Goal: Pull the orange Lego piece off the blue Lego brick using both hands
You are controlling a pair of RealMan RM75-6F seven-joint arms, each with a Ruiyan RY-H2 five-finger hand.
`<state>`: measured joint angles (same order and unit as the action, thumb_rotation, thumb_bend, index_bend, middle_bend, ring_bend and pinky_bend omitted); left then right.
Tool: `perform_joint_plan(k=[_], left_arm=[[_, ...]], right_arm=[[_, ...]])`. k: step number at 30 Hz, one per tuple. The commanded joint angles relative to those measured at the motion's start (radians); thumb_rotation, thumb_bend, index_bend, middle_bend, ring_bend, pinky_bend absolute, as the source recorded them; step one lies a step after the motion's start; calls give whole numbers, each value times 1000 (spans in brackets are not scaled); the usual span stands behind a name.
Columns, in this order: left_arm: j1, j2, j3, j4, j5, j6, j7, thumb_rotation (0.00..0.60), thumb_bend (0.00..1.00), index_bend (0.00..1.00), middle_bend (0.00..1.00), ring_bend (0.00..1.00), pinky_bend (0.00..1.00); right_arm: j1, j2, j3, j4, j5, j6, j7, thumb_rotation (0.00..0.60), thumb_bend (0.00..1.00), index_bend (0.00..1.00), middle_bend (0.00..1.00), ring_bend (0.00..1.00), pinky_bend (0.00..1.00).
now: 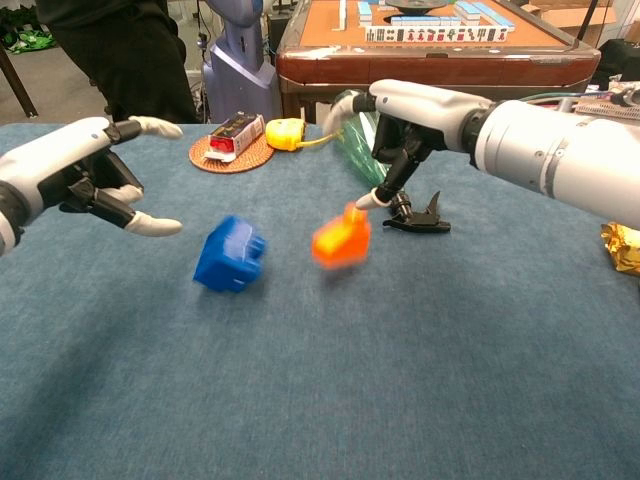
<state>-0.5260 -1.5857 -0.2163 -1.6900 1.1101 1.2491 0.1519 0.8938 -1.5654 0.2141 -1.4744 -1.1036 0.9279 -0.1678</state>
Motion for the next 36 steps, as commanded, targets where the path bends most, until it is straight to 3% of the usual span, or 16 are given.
perform_joint_plan(k=[1,8,13,15,17,22,25,28,36], left_arm=[[10,14,4,-8,14,19,18,600,23,94,1000,973,1000],[54,76,30,-10,97,105,63,600,23,95,968,844,1000],[116,147,39,0,142,204,90,600,23,103,755,736,992],[144,188,50,12,169,237,81,600,23,103,644,625,941],[171,234,60,21,183,252,54,600,23,99,533,469,816],[231,338,81,42,203,282,14,600,23,99,386,295,547],[265,389,104,73,247,315,9,600,23,99,363,249,466],[297,430,129,104,294,344,-21,600,23,99,362,243,445],[350,537,190,82,302,269,-157,600,23,147,362,247,438]], right_arm=[[-12,13,-3,-16,-13,12,-1,600,0,43,955,1000,1000],[-55,88,-28,-85,-39,56,-55,600,0,47,844,980,1000],[-109,189,-60,-168,-39,105,-126,600,0,233,669,808,974],[-135,244,-79,-205,-43,120,-150,600,0,273,601,727,920],[-165,292,-97,-233,-56,142,-151,600,0,277,538,650,838],[-246,383,-136,-272,-116,221,-139,600,0,277,434,492,674],[-300,425,-156,-283,-150,282,-129,600,0,278,422,453,625],[-352,458,-171,-282,-175,333,-108,600,0,286,421,447,595],[-506,504,-221,-247,-223,458,-14,600,0,287,421,431,576]])
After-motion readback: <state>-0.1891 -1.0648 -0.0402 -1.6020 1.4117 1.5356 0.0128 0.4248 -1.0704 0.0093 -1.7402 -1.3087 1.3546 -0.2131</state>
